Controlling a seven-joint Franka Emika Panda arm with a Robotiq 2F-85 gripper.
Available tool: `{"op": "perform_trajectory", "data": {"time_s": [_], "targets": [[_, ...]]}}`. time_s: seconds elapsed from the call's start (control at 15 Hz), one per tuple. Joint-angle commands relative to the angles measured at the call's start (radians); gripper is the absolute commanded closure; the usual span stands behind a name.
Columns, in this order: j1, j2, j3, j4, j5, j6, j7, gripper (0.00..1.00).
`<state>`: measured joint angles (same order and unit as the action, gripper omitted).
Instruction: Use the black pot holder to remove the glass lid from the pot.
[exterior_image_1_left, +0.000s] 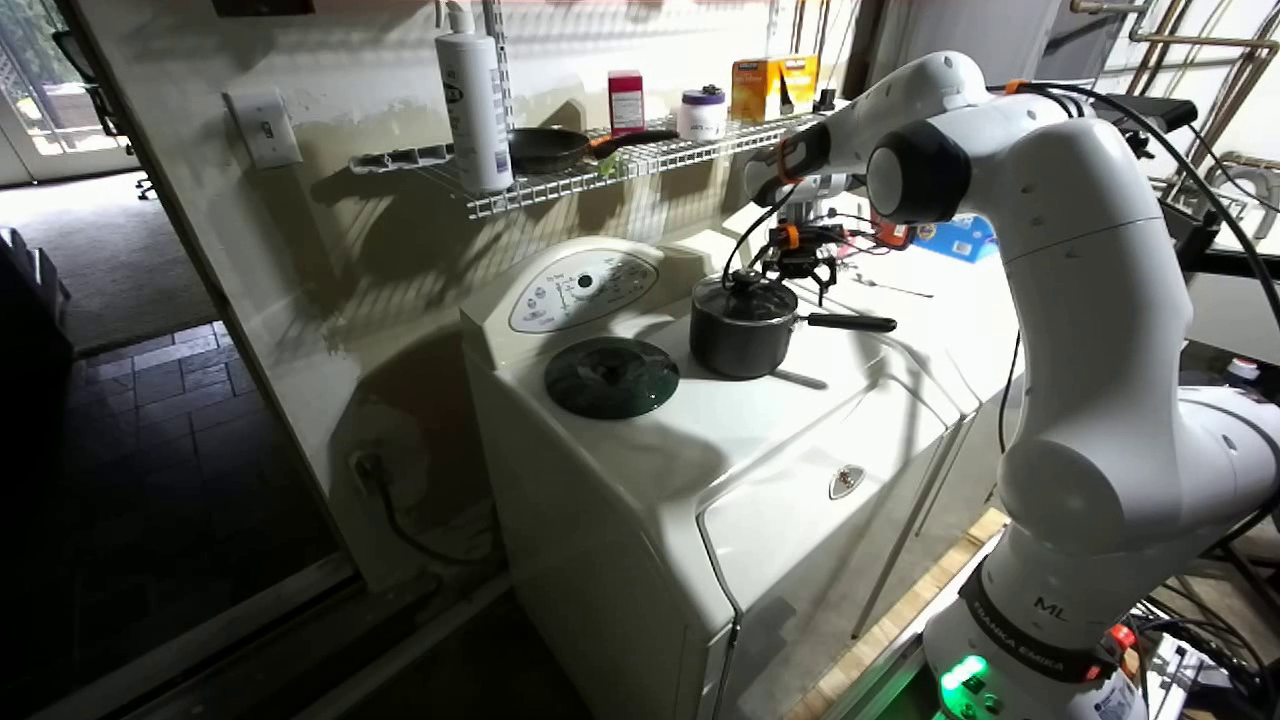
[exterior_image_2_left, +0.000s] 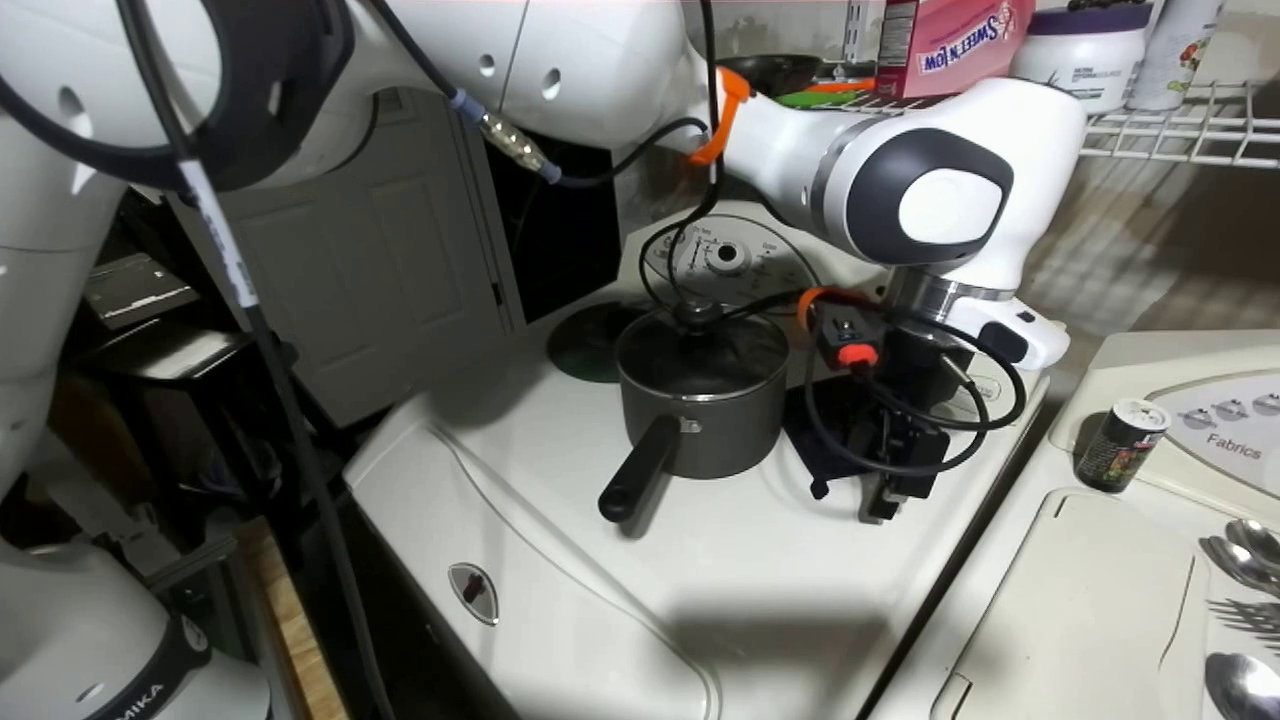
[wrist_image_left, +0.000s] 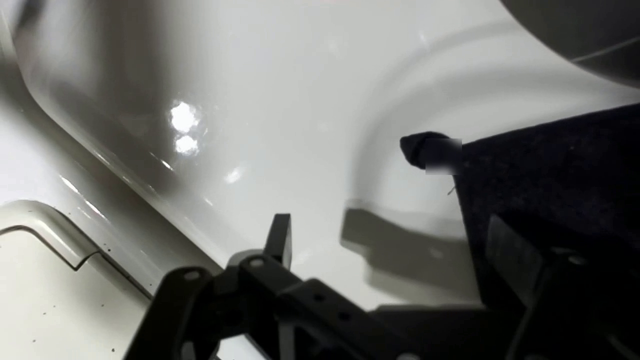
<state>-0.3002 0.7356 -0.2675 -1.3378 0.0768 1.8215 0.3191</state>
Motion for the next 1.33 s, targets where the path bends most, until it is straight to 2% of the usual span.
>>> {"op": "perform_trajectory", "data": {"time_s": [0.0,0.47,1.13,1.2,1.27], "targets": [[-0.020,-0.041,0.030,-0.046,0.024,-0.011,-0.045,0.00],[-0.050,-0.032,0.081,-0.041,0.103,-0.045,-0.123,0.00],[-0.079,0.015,0.099,-0.008,0.168,-0.084,-0.140,0.00],[-0.083,0.019,0.101,-0.004,0.175,-0.094,-0.142,0.25],[-0.086,0.021,0.102,-0.003,0.183,-0.098,-0.141,0.26]]}}
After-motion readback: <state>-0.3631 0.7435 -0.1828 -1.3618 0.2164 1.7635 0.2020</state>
